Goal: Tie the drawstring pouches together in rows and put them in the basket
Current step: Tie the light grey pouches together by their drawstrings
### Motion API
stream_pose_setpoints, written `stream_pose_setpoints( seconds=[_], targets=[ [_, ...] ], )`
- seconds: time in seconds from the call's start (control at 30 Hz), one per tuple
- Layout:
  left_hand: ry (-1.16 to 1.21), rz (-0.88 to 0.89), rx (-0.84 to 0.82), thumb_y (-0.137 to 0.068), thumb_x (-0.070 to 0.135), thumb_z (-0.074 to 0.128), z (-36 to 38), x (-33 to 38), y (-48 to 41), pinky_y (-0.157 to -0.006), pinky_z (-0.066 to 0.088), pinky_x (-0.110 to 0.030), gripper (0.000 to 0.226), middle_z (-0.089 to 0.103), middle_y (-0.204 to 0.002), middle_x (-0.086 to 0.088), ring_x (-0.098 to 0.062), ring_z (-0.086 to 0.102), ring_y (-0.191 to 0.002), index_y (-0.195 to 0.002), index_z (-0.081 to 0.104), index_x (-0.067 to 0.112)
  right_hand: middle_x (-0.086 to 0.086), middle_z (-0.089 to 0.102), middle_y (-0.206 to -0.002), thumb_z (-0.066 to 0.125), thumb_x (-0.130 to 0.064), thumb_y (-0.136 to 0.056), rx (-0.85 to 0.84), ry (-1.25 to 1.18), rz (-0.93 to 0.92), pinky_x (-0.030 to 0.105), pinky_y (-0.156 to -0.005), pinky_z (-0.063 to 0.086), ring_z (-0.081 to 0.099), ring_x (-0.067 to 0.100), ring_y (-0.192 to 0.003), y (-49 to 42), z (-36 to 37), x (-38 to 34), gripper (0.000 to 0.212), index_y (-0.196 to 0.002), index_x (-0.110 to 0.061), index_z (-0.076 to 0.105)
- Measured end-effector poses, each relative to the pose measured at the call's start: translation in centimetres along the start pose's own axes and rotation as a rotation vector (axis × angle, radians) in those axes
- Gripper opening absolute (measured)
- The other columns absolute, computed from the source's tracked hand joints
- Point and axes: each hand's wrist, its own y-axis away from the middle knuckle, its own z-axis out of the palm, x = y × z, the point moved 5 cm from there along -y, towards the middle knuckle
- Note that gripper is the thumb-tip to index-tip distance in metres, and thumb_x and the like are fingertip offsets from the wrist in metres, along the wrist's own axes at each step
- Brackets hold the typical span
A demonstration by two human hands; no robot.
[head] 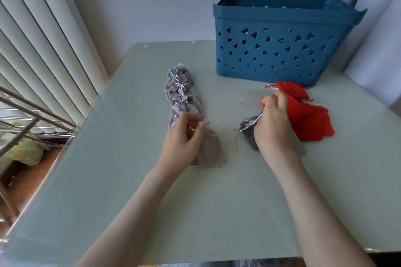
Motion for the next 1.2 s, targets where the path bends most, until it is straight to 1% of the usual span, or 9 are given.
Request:
stream_pose_setpoints(
  seconds=[0.07,0.17,0.23,0.47,0.6,0.77,0.9,1.1,1.2],
  targets=[
    [0.014,-0.023,0.008,-0.092,0.016,0.059,0.0,-0.1,0.0,-0.064,0.038,-0.009,0.01,0.066,-0.088,0.005,0.001,0.053,-0.066,-0.097,0.059,0.008,0.014,0.036,-0.139,0.045,0.009,-0.083,0.166,-0.139,-0.077,0.043,-0.081,0.049,0.056,0.039,-0.104,-0.2,-0.5,-0.2,0.03,-0.111,-0.003,0.051],
    [0.105,-0.09,0.006,-0.091,0.013,0.059,-0.2,-0.3,0.0,-0.064,0.039,-0.013,0.006,0.066,-0.084,0.007,0.0,0.052,-0.064,-0.096,0.061,0.01,0.024,0.048,-0.128,0.045,0.014,-0.081,0.392,-0.4,-0.267,0.009,-0.092,0.037,0.054,0.025,-0.114,0.4,-2.1,-1.5,0.024,-0.097,0.006,0.059],
    [0.332,-0.201,-0.037,-0.092,0.01,0.058,-0.1,-0.5,-0.1,-0.064,0.042,-0.018,0.008,0.065,-0.082,0.001,-0.007,0.053,-0.063,-0.1,0.06,0.01,0.015,0.053,-0.123,0.043,0.014,-0.081,0.432,-0.575,-0.326,0.006,-0.094,0.035,0.055,0.019,-0.119,0.9,-2.8,-2.1,0.025,-0.092,0.002,0.062],
    [0.69,-0.376,-0.261,-0.095,0.008,0.051,0.8,0.1,0.2,-0.074,0.051,-0.021,0.023,0.068,-0.108,-0.005,-0.009,0.062,-0.074,-0.117,0.059,0.009,0.001,0.061,-0.117,0.049,0.004,-0.094,0.069,-1.298,-0.15,0.021,-0.096,0.043,0.057,0.007,-0.119,0.9,-2.1,-2.9,0.019,-0.095,-0.011,0.061],
    [0.689,-0.357,-0.31,-0.097,0.013,0.048,0.7,0.3,0.3,-0.077,0.051,-0.02,0.026,0.066,-0.117,-0.005,-0.007,0.064,-0.078,-0.121,0.058,0.012,0.021,0.065,-0.091,0.047,0.003,-0.096,0.096,-1.467,-0.038,0.014,-0.087,0.046,0.063,0.007,-0.083,0.7,-2.8,-2.5,0.021,-0.104,-0.007,0.063],
    [0.661,-0.312,-0.386,-0.095,0.02,0.049,0.7,0.7,0.5,-0.079,0.051,-0.023,0.027,0.067,-0.117,-0.006,-0.01,0.063,-0.081,-0.119,0.059,0.014,0.001,0.068,-0.115,0.044,0.004,-0.094,0.076,-1.712,-0.05,0.039,-0.107,0.041,0.057,0.015,-0.121,-0.5,-3.3,-1.2,0.026,-0.095,-0.011,0.065],
    [0.627,-0.211,-0.445,-0.086,0.038,0.063,1.1,1.1,0.9,-0.067,0.048,-0.021,0.051,0.069,-0.113,0.003,-0.009,0.058,-0.07,-0.13,0.048,0.018,0.005,0.069,-0.111,0.051,-0.002,-0.087,-0.209,-1.973,0.015,0.024,-0.093,0.048,0.06,0.014,-0.116,-0.1,-2.5,-2.7,0.023,-0.086,-0.013,0.07],
    [0.607,-0.096,-0.353,-0.071,0.063,0.068,0.5,1.5,0.3,-0.06,0.043,-0.018,0.079,0.068,-0.09,0.008,-0.007,0.049,-0.059,-0.133,0.044,0.02,0.006,0.072,-0.106,0.053,-0.011,-0.079,-0.599,-2.023,0.164,0.025,-0.08,0.055,0.067,0.011,-0.104,2.0,-0.5,-5.5,0.022,-0.074,-0.016,0.074],
    [0.594,-0.053,-0.308,-0.075,0.053,0.064,0.1,1.6,0.2,-0.055,0.038,-0.016,0.052,0.059,-0.069,0.012,-0.005,0.045,-0.055,-0.11,0.056,0.017,0.005,0.071,-0.105,0.069,-0.015,-0.071,-0.715,-2.049,0.104,0.025,-0.083,0.054,0.064,0.011,-0.11,2.2,-0.8,-5.8,0.009,-0.078,-0.016,0.073]
  ],
)
